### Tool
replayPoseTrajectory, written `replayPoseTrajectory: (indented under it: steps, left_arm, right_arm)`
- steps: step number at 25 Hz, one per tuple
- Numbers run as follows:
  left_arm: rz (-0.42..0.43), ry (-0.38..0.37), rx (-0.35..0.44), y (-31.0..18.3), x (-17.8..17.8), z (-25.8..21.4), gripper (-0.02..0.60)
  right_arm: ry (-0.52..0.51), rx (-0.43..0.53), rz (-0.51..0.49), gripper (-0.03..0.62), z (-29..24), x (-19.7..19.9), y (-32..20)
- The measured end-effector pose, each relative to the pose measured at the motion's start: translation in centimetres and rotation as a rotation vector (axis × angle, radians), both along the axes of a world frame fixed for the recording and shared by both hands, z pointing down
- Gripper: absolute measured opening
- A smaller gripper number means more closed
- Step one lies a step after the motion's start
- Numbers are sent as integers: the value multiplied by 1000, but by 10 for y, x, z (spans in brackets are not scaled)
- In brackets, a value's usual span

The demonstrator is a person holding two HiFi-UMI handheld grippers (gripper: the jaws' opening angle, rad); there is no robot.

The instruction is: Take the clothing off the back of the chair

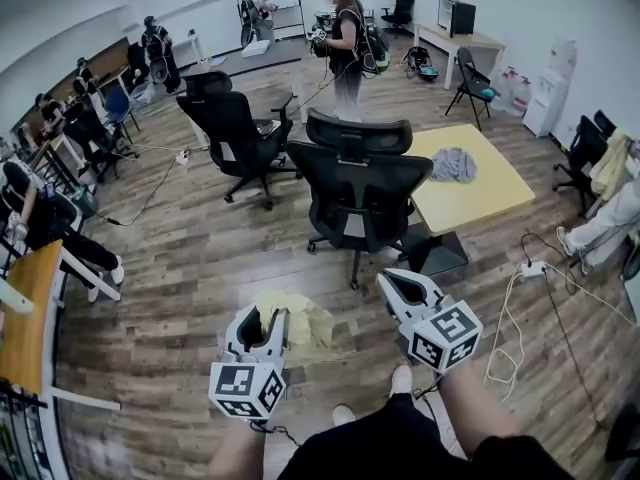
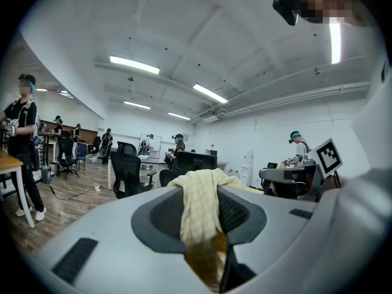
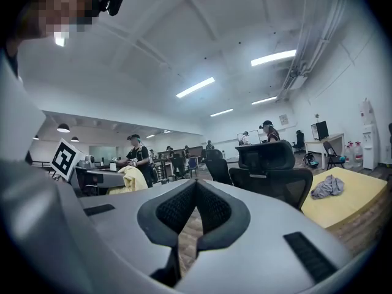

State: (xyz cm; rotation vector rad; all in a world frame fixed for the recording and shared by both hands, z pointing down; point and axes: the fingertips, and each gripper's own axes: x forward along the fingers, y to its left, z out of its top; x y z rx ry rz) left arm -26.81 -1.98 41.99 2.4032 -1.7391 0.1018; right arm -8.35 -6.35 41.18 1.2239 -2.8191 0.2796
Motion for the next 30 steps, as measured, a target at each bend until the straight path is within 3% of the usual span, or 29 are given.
replayPoseTrajectory:
  steps: [14, 30]
  left_arm:
    - [208, 47, 8, 15, 62, 16, 138]
    - [249, 39, -15, 22, 95, 24, 138]
  right_arm:
    - [46, -20, 126, 12, 18, 43, 35]
    - [46, -52, 171, 12, 33, 76, 47]
